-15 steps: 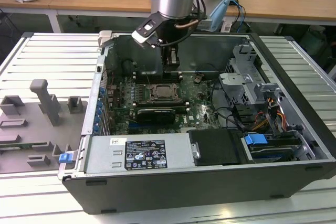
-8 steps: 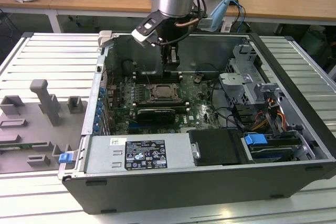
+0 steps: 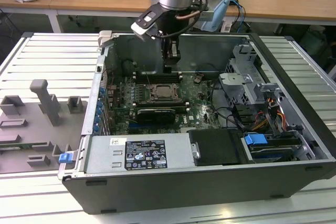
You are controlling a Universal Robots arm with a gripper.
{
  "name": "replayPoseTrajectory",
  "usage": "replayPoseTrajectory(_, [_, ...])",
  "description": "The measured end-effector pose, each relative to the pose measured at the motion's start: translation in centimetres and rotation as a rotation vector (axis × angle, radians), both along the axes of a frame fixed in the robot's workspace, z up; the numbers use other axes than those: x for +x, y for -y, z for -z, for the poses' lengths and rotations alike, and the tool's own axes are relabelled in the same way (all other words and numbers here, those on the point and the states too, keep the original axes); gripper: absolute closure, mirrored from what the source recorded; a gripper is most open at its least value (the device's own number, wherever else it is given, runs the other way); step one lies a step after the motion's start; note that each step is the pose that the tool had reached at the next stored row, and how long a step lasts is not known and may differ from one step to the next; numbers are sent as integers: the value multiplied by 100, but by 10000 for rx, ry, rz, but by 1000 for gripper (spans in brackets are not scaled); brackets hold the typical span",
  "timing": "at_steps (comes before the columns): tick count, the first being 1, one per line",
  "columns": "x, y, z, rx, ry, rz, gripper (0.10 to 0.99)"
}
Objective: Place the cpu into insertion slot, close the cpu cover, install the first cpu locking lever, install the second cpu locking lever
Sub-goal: 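Install the first cpu locking lever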
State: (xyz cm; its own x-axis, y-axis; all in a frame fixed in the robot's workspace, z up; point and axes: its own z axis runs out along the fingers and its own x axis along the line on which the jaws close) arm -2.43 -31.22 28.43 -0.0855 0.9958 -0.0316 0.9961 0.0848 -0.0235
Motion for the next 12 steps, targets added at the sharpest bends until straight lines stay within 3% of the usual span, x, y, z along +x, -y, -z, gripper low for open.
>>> replayPoseTrajectory(12, [0,0,18,1,17,-2836,980])
